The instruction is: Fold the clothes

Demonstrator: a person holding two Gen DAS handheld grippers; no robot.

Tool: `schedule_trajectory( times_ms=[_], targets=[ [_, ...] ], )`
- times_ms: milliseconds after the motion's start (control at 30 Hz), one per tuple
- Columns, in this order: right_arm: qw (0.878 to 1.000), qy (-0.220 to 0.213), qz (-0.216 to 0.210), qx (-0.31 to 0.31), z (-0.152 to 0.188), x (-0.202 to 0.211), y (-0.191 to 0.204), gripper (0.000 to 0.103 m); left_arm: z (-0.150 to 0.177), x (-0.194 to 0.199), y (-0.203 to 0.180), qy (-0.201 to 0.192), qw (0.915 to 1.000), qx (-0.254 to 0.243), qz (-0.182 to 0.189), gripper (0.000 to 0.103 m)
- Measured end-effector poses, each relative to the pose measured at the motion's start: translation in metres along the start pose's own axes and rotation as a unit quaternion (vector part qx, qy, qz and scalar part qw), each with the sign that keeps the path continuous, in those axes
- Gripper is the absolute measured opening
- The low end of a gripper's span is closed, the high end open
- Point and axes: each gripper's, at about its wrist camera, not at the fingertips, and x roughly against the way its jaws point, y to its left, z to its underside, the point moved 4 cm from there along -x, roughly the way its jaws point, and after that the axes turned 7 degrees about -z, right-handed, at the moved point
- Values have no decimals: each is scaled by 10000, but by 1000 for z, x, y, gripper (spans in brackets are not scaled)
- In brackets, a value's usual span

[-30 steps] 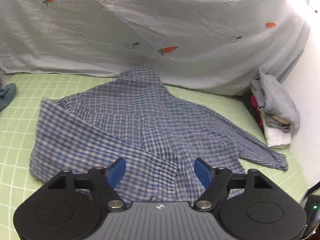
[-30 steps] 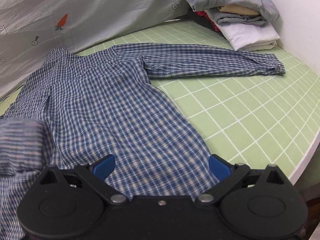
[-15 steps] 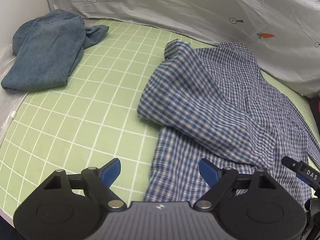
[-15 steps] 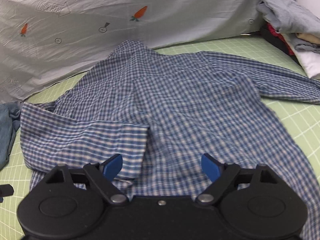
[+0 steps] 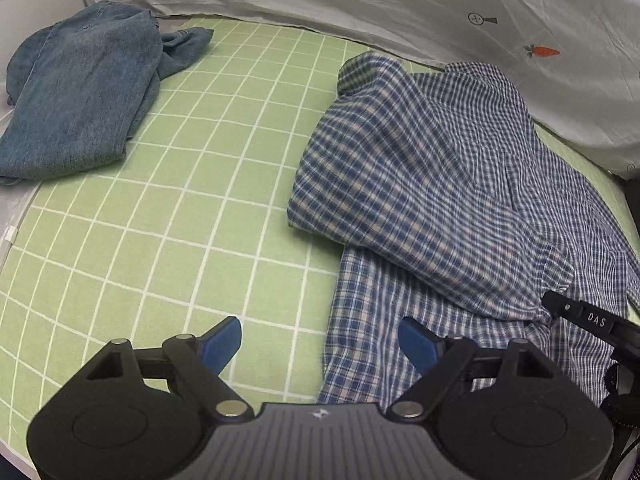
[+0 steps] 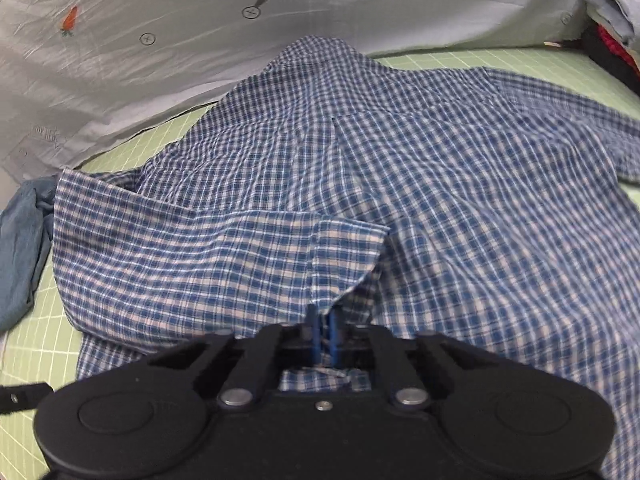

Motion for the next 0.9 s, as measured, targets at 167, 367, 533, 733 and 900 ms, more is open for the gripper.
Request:
schedule_trajectory(
  times_ms=[167, 367, 533, 733, 900],
  targets=[
    [9976, -372, -325, 484, -29, 25, -12, 3, -11, 8, -25, -199, 9995, 231, -110, 86],
    [9918, -1081, -58, 681, -81, 59, -77, 3, -24, 16, -57, -542, 9971, 500, -189, 86],
    [9869, -1332, 723, 558, -116, 57, -168, 3, -24, 19, -59, -685, 9921, 764, -721, 86],
    [9823, -1265, 1371, -135, -133, 35, -259, 7, -14, 32, -42, -606, 9811, 1302, -1296, 86],
    [9809, -1147, 1574, 16, -111, 26, -254, 72, 1, 43, -36, -525, 9776, 1286, -1582, 87]
  ],
)
